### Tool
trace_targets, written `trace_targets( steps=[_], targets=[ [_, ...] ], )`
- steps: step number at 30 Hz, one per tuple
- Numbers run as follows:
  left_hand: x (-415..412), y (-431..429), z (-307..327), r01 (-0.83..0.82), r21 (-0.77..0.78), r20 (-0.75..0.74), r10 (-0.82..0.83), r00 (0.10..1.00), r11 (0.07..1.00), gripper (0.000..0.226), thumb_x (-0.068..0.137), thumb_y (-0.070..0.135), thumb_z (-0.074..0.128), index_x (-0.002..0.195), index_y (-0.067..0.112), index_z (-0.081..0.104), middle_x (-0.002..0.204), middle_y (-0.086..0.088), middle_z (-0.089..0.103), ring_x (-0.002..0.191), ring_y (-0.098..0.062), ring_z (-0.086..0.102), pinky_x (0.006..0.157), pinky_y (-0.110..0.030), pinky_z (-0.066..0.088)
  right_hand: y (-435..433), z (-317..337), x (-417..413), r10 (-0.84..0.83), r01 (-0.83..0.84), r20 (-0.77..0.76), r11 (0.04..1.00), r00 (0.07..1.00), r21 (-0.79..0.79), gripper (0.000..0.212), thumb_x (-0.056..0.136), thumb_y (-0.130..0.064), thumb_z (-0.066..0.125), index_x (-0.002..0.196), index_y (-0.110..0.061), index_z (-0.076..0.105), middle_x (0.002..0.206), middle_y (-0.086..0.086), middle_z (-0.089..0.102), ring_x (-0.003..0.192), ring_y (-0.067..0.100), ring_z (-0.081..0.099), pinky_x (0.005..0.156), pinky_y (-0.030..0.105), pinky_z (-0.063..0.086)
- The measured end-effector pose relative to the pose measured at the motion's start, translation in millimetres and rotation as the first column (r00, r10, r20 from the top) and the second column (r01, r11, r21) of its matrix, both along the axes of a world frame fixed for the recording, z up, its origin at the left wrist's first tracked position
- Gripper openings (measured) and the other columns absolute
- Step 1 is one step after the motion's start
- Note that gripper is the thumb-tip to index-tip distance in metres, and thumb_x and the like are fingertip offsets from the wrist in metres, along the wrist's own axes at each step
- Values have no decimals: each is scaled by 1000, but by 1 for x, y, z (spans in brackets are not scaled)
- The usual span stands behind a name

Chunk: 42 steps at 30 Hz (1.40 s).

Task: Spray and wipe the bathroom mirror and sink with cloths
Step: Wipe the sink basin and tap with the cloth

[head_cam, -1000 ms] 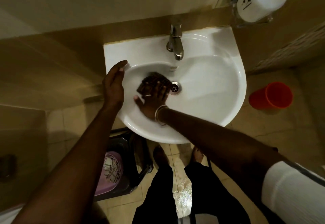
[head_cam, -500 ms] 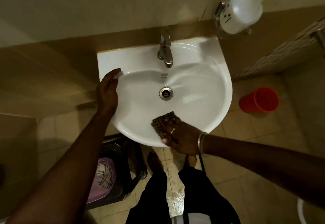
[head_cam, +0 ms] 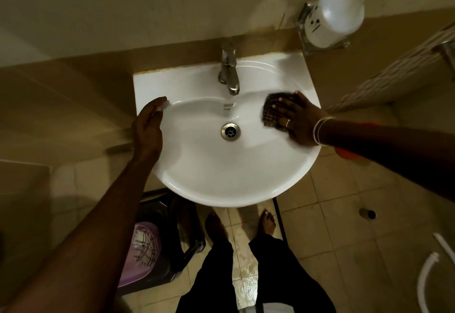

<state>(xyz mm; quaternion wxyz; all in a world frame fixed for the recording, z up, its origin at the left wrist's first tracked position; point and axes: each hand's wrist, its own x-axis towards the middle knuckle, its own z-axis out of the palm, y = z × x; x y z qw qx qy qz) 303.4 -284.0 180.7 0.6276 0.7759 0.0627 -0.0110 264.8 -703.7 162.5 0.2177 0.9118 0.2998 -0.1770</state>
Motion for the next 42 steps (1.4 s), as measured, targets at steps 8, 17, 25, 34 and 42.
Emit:
trace_targets(
  steps=[8,17,25,34,42],
  targets=[
    [1,2,-4,-15,-15,11,15,1000,1000,32,103,7,50,129,1,67,130,-4,68,118,3,61,107,-21,46,-16,-9,29,110,-123,177,990,978,65,54,98,-10,41,151,-13,49,166,4,34,157,33,19,125,62,12],
    [1,3,-9,9,-6,52,-9,999,1000,31,103,7,50,128,-3,66,132,-9,67,122,-3,61,106,-19,45,19,0,61,-20,-37,213,964,977,261,73,90,-6,54,158,-8,28,169,19,18,153,49,16,123,63,19],
    [1,1,-10,-4,-14,28,5,1000,1000,31,102,7,51,127,0,68,131,-10,69,126,-13,62,107,-23,47,59,23,97,-61,69,-36,955,998,287,76,92,-39,30,164,-21,15,171,14,9,156,44,10,121,61,23],
    [2,2,-11,31,-5,-14,-31,999,1000,30,102,9,53,127,3,68,132,-8,69,126,-11,61,108,-21,45,17,25,48,-422,415,-54,849,905,327,80,87,-38,29,165,-25,12,172,12,6,158,42,7,123,61,20],
    [-12,2,-5,57,12,-88,-55,995,998,32,103,13,54,130,15,69,137,1,65,129,-13,57,112,-27,44,0,15,-43,-461,459,-45,860,886,226,72,84,-41,31,145,-14,58,159,17,42,147,54,30,115,73,21]
  ],
)
